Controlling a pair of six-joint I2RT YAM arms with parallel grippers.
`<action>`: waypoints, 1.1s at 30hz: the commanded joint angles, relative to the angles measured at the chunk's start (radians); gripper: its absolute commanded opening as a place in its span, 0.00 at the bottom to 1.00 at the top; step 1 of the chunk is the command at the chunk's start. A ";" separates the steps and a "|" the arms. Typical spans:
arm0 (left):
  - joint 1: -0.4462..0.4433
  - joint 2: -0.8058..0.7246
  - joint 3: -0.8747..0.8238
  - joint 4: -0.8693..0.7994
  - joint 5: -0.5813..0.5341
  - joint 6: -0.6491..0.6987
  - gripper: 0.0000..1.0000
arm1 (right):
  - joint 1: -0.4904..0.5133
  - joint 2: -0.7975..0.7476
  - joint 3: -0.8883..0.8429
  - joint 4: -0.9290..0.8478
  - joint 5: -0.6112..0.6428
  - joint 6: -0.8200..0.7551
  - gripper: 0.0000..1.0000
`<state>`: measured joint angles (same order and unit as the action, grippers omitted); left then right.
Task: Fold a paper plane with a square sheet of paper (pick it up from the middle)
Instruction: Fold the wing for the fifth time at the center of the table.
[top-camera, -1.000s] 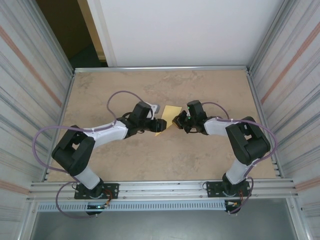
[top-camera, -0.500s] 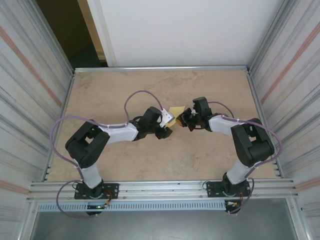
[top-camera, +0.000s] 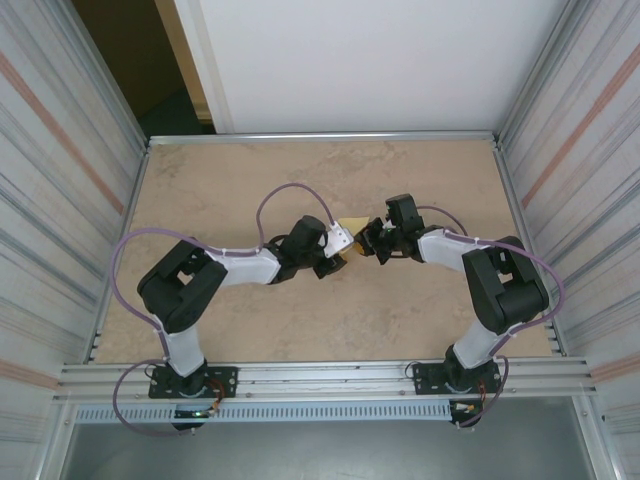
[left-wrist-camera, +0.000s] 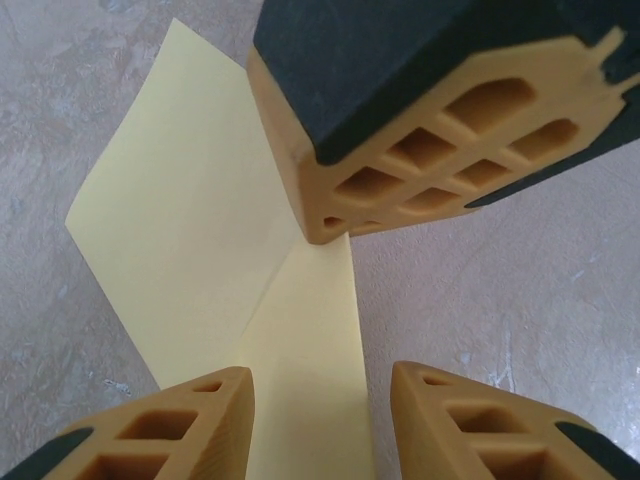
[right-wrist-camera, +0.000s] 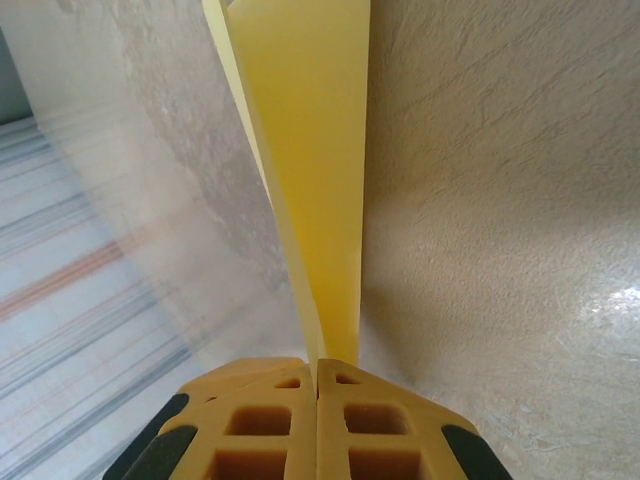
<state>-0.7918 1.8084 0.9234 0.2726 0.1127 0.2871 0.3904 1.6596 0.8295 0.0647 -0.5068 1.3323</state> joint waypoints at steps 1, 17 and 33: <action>-0.007 0.017 -0.009 0.033 -0.009 0.040 0.39 | -0.007 -0.015 0.029 -0.028 -0.022 0.023 0.07; -0.008 0.043 -0.015 0.029 -0.025 0.021 0.17 | -0.007 -0.005 0.034 -0.056 -0.019 0.023 0.31; 0.064 0.053 -0.030 0.047 0.177 -0.130 0.06 | -0.114 -0.123 0.008 -0.173 0.097 -0.110 0.62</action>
<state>-0.7475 1.8557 0.8932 0.3088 0.2020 0.2192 0.2821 1.5616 0.8413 -0.0589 -0.4397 1.2724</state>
